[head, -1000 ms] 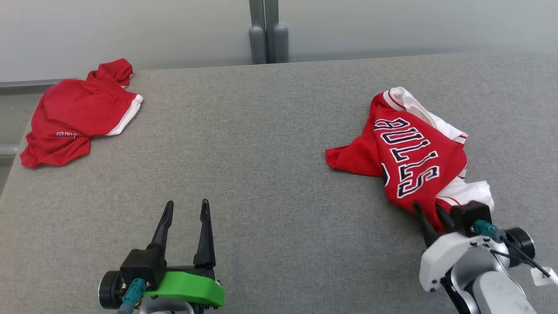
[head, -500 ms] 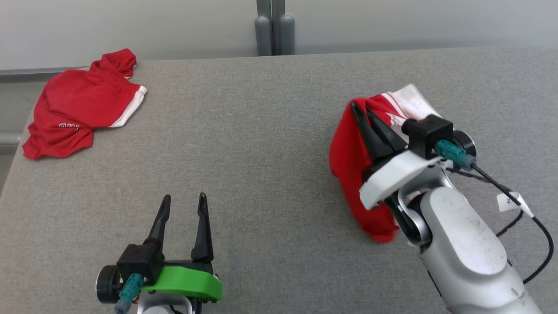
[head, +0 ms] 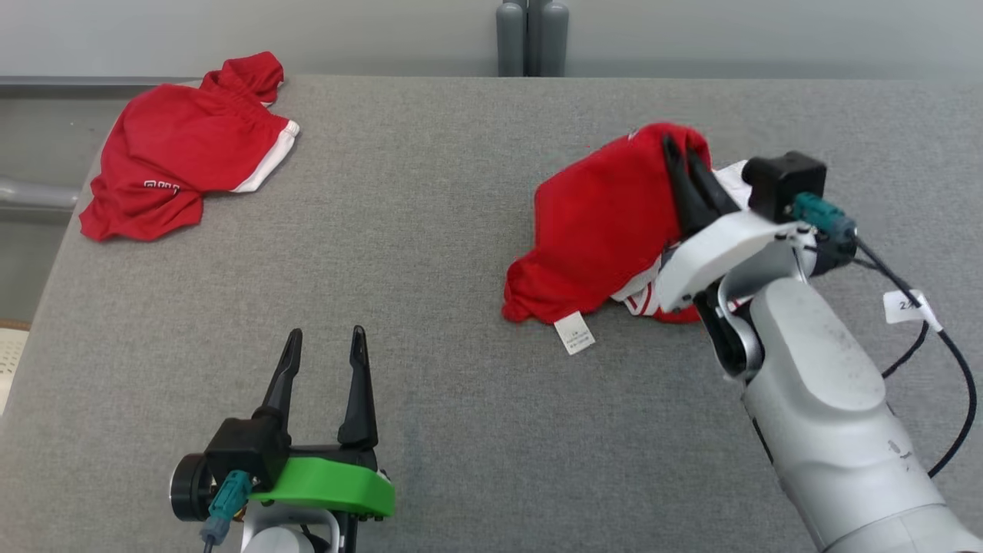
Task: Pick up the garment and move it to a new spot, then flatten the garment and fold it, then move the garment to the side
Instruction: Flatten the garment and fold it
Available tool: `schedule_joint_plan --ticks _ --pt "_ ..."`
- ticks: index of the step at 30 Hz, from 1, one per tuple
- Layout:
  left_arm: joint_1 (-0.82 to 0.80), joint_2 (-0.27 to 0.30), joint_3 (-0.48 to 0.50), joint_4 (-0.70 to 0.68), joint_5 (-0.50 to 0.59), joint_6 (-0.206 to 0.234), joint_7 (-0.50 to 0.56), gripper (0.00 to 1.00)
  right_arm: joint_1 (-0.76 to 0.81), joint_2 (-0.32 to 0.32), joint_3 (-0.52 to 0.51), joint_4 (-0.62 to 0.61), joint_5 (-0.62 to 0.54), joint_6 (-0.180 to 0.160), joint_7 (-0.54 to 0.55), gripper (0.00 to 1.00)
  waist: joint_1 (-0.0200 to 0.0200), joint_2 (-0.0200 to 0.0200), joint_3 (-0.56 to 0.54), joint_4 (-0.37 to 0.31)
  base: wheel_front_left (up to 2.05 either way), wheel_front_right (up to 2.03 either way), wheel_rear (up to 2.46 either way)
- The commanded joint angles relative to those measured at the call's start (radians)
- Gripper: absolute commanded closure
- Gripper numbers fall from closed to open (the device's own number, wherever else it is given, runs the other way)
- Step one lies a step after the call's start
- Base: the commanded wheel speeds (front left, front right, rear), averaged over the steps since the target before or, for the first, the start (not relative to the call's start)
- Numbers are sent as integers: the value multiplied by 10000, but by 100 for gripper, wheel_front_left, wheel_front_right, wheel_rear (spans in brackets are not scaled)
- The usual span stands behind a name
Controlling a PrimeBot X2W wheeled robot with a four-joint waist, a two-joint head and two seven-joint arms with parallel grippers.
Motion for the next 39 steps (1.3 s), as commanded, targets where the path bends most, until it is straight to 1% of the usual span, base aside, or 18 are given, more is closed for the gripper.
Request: schedule_joint_plan --ticks 1,5,9,16,21,22,23,24,25,30,33,35,39 --pt "-181 30 17 -27 -15 63 -4 0 256 -85 -25 390 -94 -1 -65 100 0 0 129 115 0 0 0" --pt "-189 30 44 -73 -17 81 -4 0 509 -136 0 1208 -91 -1 -326 100 0 0 219 93 0 0 0" --pt "-156 30 62 -44 39 67 -4 0 756 -353 -77 1431 -38 -1 -580 100 0 0 251 -79 0 0 0" --pt "-130 30 41 3 117 32 -4 0 1417 -799 -315 923 -143 -1 -797 100 0 0 190 -339 0 0 0" --pt "-91 31 -153 121 138 -106 -4 0 2056 -880 -587 543 -218 -1 -822 100 0 0 153 -484 0 0 0" --pt "-110 31 -243 172 133 -152 -4 0 2185 -852 -610 457 -224 -1 -830 96 0 0 144 -519 0 0 0" --pt "-131 31 -324 219 108 -184 -4 0 2283 -826 -653 384 -201 -1 -831 64 0 0 136 -551 0 0 0" --pt "-163 31 -442 280 43 -228 -4 0 2400 -816 -689 289 -210 -1 -836 29 0 0 123 -586 0 0 0" --pt "-199 31 -568 341 19 -281 -4 0 2495 -799 -718 198 -242 -1 -842 0 0 0 111 -610 0 0 0" --pt "-361 32 -1395 904 -285 -577 -2 0 3045 -728 -1056 -498 -325 -1 -874 0 0 0 47 -879 0 0 0" --pt "-590 34 -1823 1414 -426 -703 -4 0 3361 -714 -1341 -1022 -503 -1 -866 0 0 0 62 -1172 0 0 0" --pt "-789 37 -2027 1864 -626 -738 -4 0 3544 -664 -1563 -1470 -635 -1 -874 0 0 0 103 -1436 0 0 0" --pt "-1393 35 -2180 2812 -961 -646 -4 0 3875 -472 -1997 -2534 -866 -1 -875 0 0 0 257 -2045 0 0 0"
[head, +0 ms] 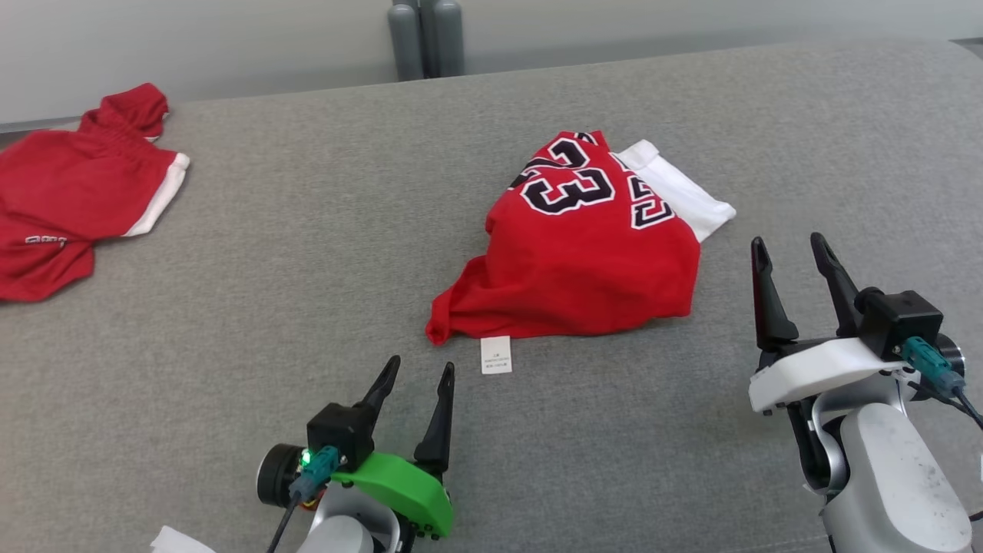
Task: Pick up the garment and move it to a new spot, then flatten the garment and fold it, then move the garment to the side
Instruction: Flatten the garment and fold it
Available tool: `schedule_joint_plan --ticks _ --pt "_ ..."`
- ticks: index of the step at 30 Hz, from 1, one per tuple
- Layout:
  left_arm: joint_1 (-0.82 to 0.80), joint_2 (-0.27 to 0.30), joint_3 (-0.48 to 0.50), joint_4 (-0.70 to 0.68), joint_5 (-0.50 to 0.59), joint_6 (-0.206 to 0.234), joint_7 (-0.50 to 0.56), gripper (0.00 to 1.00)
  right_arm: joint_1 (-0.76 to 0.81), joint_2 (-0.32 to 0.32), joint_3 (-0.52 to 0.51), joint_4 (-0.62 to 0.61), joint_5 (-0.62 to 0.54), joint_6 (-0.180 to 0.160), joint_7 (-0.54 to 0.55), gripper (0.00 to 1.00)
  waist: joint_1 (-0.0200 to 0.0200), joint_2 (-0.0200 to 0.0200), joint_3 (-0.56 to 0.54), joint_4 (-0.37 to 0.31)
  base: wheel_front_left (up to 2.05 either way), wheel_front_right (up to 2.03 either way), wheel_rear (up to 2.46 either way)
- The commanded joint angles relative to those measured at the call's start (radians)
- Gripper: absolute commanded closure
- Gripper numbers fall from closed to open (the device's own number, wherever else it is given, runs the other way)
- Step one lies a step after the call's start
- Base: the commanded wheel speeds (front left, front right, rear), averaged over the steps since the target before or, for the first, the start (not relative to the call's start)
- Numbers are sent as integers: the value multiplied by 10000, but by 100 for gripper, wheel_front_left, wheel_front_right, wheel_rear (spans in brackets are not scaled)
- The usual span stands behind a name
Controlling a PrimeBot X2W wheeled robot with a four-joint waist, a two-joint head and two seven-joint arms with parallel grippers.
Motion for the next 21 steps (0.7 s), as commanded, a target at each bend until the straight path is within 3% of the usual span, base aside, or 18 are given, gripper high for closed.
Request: schedule_joint_plan --ticks 1,6,15,16,19,20,21 --pt "-352 42 18 279 -255 81 -4 0 227 100 -88 -390 -100 -3 -27 0 0 0 209 -667 0 0 0" --pt "-1009 47 -29 1239 -716 260 -5 0 564 328 -261 -1397 -219 -3 -28 0 0 0 480 -1320 0 0 0" --pt "-1470 49 766 1958 -998 846 -4 2 818 461 -393 -1925 -232 -3 -29 0 0 0 755 -1807 0 0 0" --pt "-1443 49 877 1962 -1075 854 -4 21 840 468 -398 -1954 -237 -3 -30 0 0 0 761 -1822 0 0 0" --pt "-1273 47 1097 1940 -1282 758 -4 89 864 486 -403 -2004 -226 -3 -30 0 0 0 751 -1822 0 0 0" --pt "-1206 47 1121 1939 -1349 705 -4 100 890 494 -410 -2012 -223 -3 -30 0 0 0 731 -1800 0 0 0" --pt "-1157 47 1157 1915 -1443 636 -4 100 913 500 -417 -2013 -227 -3 -30 0 0 0 705 -1767 0 0 0"
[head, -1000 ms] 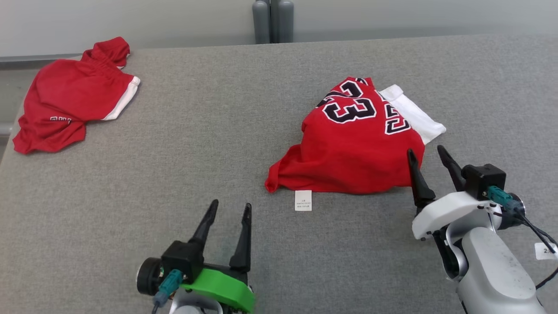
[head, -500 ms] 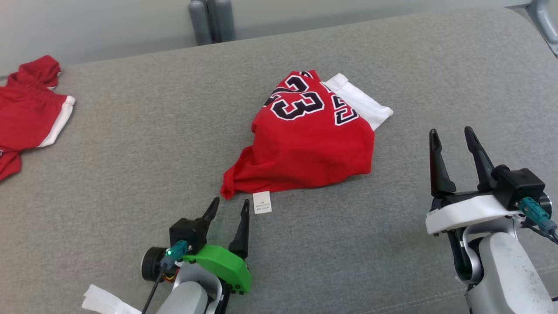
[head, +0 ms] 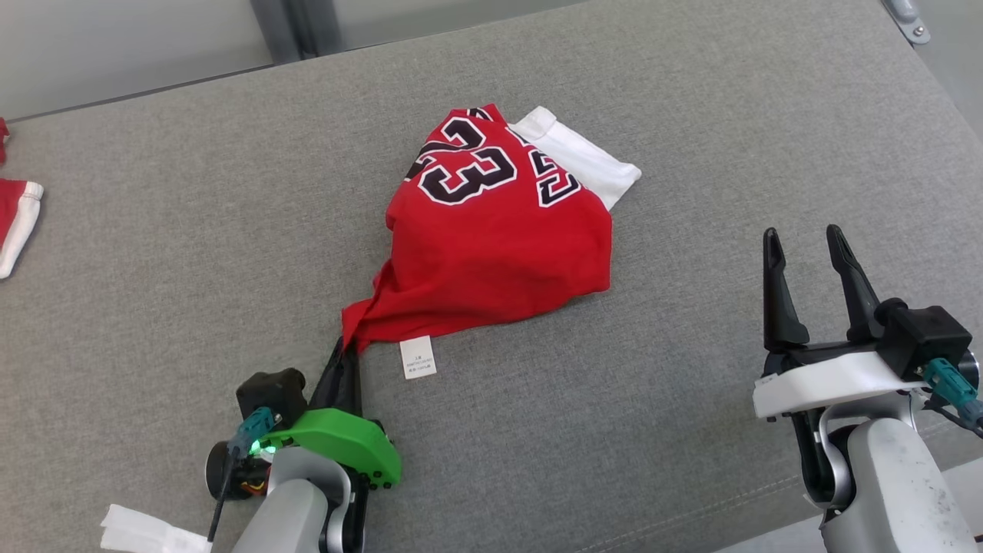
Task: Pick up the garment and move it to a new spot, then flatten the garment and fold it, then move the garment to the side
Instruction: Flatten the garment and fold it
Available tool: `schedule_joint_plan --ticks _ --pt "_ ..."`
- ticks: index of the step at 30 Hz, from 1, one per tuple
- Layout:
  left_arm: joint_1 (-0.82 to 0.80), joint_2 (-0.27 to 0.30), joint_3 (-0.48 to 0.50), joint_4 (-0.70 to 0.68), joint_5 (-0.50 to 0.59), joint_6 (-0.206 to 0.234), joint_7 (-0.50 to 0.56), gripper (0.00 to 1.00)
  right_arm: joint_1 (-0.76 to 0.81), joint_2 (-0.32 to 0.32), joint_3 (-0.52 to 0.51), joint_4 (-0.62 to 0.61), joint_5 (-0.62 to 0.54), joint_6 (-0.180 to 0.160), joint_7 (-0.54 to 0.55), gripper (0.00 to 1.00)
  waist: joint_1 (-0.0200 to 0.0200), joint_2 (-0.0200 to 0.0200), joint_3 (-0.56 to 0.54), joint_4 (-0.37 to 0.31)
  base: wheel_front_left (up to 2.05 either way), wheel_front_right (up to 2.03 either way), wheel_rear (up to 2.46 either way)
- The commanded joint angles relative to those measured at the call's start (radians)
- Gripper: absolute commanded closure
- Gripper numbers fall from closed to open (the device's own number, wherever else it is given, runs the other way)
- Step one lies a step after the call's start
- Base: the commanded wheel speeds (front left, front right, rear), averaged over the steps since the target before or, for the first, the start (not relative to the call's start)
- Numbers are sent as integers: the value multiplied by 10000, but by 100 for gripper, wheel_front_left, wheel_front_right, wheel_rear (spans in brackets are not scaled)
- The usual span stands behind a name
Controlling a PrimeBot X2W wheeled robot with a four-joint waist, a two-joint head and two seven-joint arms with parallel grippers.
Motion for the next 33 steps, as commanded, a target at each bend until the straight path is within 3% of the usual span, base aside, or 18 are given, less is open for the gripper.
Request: schedule_joint_plan --ticks 1,7,15,27,28,29,30,33 --pt "162 55 86 -90 -235 -133 -4 100 133 20 -9 -66 -46 -3 -28 0 0 -1 -69 88 0 0 0" --pt "522 69 573 -757 -359 -370 -4 100 350 -9 23 138 -121 -3 -28 0 0 -1 -313 486 0 0 0" --pt "1341 727 2030 -1713 -17 -208 -4 100 621 -98 158 815 42 -3 -29 0 0 -1 -539 988 0 0 0" --pt "1466 1205 3391 -1076 204 -109 -3 100 116 -80 407 1432 68 -3 -29 0 0 -1 -417 1278 0 0 0" --pt "1415 1199 3451 -1032 238 -143 -5 82 63 -84 464 1466 69 -3 -29 0 0 -1 -413 1294 0 0 0" --pt "1365 1159 3501 -981 301 -187 -3 53 -5 -80 568 1505 94 -3 -29 0 0 -1 -416 1319 0 0 0" --pt "1322 1099 3563 -980 378 -203 -3 3 -56 -80 663 1559 125 -3 -31 0 0 -1 -422 1355 0 0 0" --pt "1256 929 3769 -1130 611 -280 -3 0 -234 -76 1054 1778 168 -3 -28 0 0 -1 -475 1485 0 0 0"
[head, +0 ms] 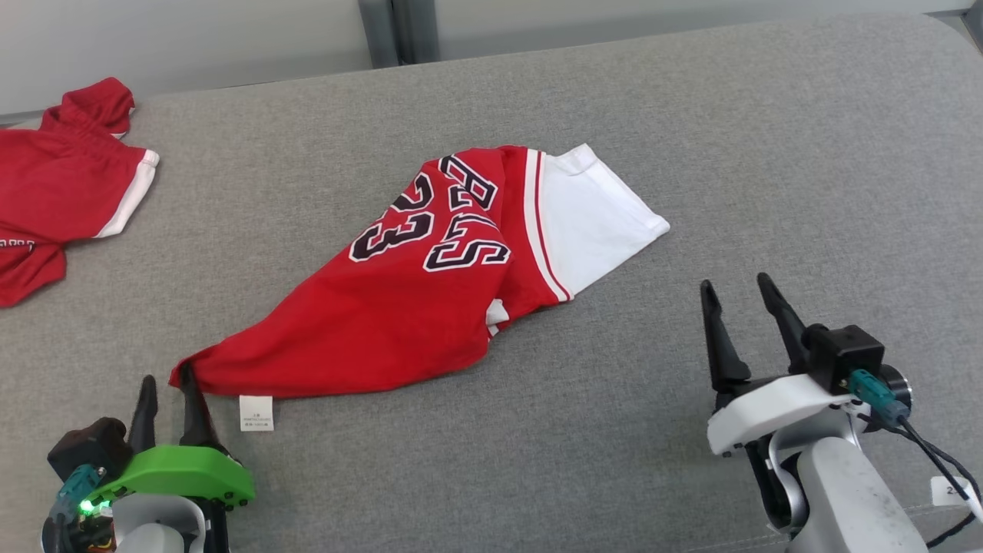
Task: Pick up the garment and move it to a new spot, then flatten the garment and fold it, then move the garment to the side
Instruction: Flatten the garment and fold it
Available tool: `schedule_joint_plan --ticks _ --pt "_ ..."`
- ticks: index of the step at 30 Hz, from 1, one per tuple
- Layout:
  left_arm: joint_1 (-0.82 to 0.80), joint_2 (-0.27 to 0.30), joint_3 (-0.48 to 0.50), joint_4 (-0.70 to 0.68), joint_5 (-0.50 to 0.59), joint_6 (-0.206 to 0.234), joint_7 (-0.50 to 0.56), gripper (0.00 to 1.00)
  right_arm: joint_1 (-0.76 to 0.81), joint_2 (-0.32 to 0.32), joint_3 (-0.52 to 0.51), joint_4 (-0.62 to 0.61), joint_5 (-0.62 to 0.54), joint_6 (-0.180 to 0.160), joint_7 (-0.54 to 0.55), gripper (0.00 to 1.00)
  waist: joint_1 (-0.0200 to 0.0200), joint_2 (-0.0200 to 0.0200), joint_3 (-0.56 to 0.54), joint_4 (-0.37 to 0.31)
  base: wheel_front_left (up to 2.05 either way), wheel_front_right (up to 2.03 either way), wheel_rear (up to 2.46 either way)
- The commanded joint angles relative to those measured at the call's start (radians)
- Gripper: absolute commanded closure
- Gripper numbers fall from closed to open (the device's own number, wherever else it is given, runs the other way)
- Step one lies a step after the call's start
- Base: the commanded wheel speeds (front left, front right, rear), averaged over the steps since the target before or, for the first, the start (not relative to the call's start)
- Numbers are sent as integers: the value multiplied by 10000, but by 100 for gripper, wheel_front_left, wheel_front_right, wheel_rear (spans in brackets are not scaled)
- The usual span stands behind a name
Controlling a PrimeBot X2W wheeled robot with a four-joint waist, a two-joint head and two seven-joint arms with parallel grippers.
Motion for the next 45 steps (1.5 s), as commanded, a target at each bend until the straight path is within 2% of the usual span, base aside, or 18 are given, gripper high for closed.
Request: schedule_joint_plan --ticks 1,8,15,17,22,23,24,28,30,36,45 --pt "-128 -37 156 -189 217 -57 -3 0 -179 6 229 159 67 -3 -15 0 0 0 -58 116 0 0 0" --pt "202 -527 439 -1488 831 -452 -3 0 -844 20 1468 1210 298 -3 31 0 0 0 -253 644 0 0 0" --pt "782 -829 -155 -2585 923 -730 -3 0 -1889 -183 2998 3057 -194 -3 234 0 0 0 -387 1269 0 0 0" --pt "897 -847 -446 -2779 813 -687 -3 0 -2301 -313 3324 3741 -588 -3 246 0 0 0 -374 1456 0 0 0" --pt "1050 -850 -1425 -3232 235 -250 -3 0 -3217 -341 3560 5377 -1324 -3 158 0 0 0 -284 1924 0 0 0" --pt "1068 -849 -1591 -3291 175 -170 -3 0 -3404 -322 3570 5718 -1396 -3 142 13 0 0 -250 2017 0 0 0" --pt "1079 -852 -1688 -3330 124 -114 -3 0 -3554 -318 3541 5972 -1441 -3 128 55 0 0 -225 2073 0 0 0" --pt "989 -854 -1979 -3436 1 38 -3 0 -4094 -340 3484 6990 -1474 -3 66 80 0 0 -66 2331 0 0 0" --pt "907 -854 -2042 -3475 -36 78 -3 0 -4370 -406 3434 7348 -1446 -3 42 100 0 0 14 2439 0 0 0" --pt "872 -855 -2115 -3654 -46 178 -3 0 -5071 -823 3026 7563 -1194 -5 -26 100 0 0 182 2550 0 0 0" --pt "952 -856 -2249 -3873 -15 236 -3 0 -5585 -2524 1976 7434 -1464 -10 -29 100 0 0 250 2538 0 0 0"
